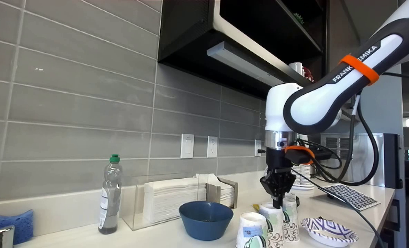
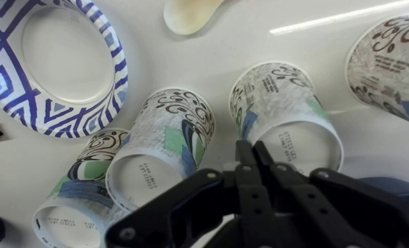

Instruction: Sport stack the cups on the left onto the two cups on the right

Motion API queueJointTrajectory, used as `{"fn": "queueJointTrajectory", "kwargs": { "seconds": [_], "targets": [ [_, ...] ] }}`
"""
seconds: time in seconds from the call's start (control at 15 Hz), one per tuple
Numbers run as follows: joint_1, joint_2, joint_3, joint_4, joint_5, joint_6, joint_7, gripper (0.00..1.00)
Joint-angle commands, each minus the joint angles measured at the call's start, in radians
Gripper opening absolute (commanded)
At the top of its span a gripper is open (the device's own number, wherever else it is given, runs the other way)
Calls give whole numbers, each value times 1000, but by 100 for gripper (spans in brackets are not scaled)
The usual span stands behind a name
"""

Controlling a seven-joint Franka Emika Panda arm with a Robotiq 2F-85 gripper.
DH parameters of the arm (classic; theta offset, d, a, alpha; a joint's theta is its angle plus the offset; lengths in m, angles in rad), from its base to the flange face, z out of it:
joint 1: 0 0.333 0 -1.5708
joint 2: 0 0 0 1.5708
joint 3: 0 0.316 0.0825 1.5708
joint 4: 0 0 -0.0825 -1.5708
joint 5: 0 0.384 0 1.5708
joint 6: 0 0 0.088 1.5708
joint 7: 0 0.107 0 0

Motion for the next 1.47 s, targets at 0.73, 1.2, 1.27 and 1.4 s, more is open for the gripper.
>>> {"fn": "queueJointTrajectory", "kwargs": {
  "seconds": [0.73, 1.2, 1.27, 1.4],
  "targets": [
    [11, -195, 43, 12, -38, -224, 61, 0],
    [8, -136, 29, 14, 0, -175, 24, 0],
    [4, -155, 30, 13, -12, -184, 30, 0],
    [-4, -192, 27, 11, -23, -201, 31, 0]
  ]
}}
